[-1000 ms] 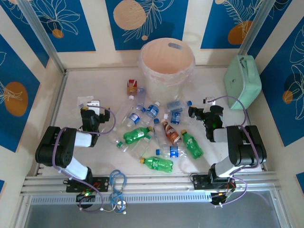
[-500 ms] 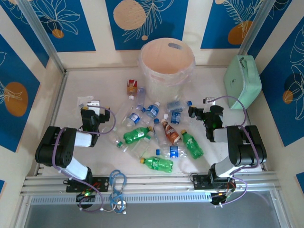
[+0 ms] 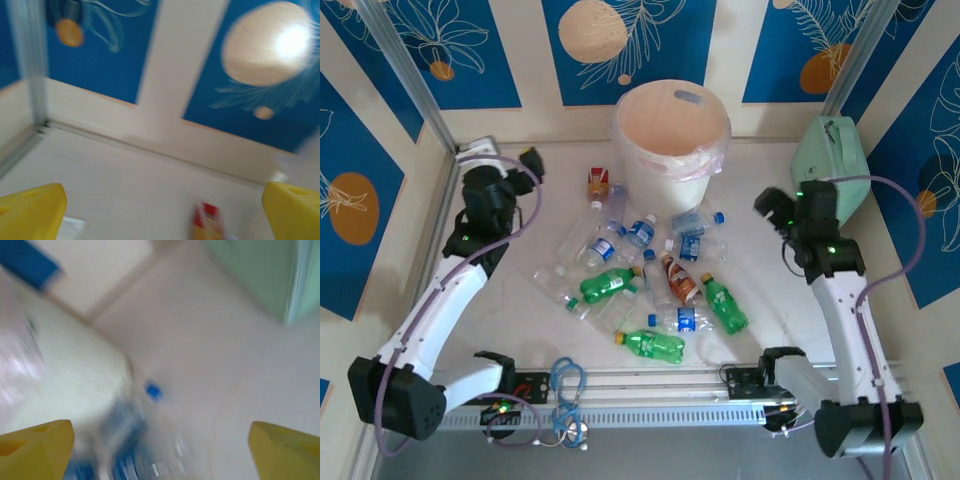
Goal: Put the plastic bottles in the bin
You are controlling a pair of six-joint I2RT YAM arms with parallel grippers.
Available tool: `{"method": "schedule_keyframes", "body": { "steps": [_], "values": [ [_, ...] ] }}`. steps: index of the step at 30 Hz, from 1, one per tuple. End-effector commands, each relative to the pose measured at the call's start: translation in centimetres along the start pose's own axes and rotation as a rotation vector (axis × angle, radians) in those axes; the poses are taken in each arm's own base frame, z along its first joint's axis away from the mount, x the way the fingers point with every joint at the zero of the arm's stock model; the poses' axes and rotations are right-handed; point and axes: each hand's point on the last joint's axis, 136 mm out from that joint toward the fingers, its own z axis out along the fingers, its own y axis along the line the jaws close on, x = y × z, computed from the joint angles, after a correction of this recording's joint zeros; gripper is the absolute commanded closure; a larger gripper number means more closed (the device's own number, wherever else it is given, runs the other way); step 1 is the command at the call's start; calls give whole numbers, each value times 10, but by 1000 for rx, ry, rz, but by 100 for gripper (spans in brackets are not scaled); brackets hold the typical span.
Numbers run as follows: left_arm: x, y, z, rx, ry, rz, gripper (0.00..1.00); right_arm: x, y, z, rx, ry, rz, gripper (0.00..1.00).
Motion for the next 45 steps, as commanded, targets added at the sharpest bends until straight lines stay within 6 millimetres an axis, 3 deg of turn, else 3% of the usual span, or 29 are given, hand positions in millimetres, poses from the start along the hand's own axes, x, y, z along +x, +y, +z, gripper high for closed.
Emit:
{"method": "schedule_keyframes", "body": {
  "steps": [1,5,11,19,26,37,45],
  "values": [
    [101,-27,-17,14,380,136,0,86,-34,-27,246,363,-107,13],
    [107,-61,-37,101,417,165,0,127,-38,-60,360,532,-221,19],
    [114,-67,-51,153,470,70,0,175,-59,-78,513,691,-326,20],
    [148,-65,-59,163,615,87,0,189,-44,-54,405,771,-326,17],
    [157,-61,-61,154,646,77,1,195,-40,-30,370,823,-303,15],
    [168,-66,-60,167,686,39,6,204,-51,5,434,857,-317,11],
    [175,-67,-63,174,711,9,9,213,-45,29,413,896,-331,11]
  ]
}}
